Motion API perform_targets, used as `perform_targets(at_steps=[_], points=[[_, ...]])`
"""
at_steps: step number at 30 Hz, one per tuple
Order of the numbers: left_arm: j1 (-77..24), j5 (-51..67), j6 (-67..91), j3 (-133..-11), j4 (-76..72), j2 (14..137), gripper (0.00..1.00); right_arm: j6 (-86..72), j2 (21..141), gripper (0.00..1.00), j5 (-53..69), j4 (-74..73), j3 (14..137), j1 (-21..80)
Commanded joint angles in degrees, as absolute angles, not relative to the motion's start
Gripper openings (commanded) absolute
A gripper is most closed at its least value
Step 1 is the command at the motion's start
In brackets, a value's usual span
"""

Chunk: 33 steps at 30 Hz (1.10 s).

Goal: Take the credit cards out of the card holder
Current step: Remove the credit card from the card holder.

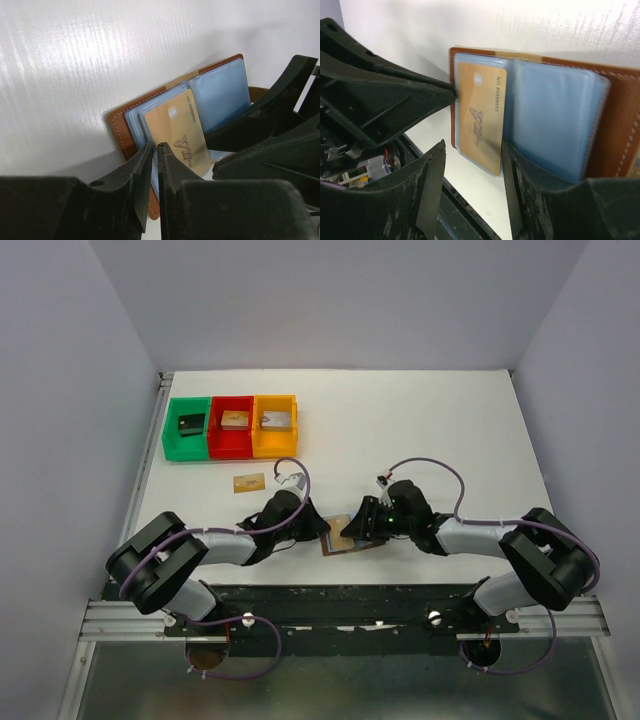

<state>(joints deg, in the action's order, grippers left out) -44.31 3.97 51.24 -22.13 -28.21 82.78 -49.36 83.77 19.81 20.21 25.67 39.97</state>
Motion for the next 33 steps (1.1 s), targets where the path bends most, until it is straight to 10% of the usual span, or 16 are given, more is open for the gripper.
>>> perform_targets(at_steps=[1,33], points=[[-43.9,4.7,49.6,-23.6,-28.7,85.1,0.26,-48.0,80.3,0.57,17.2,17.7,25.9,40.2],[-43.4,5.2,50.0,-22.8,-30.5,88.2,0.26,-52.4,82.0,0.56,19.5,29.9,21.3,40.2]])
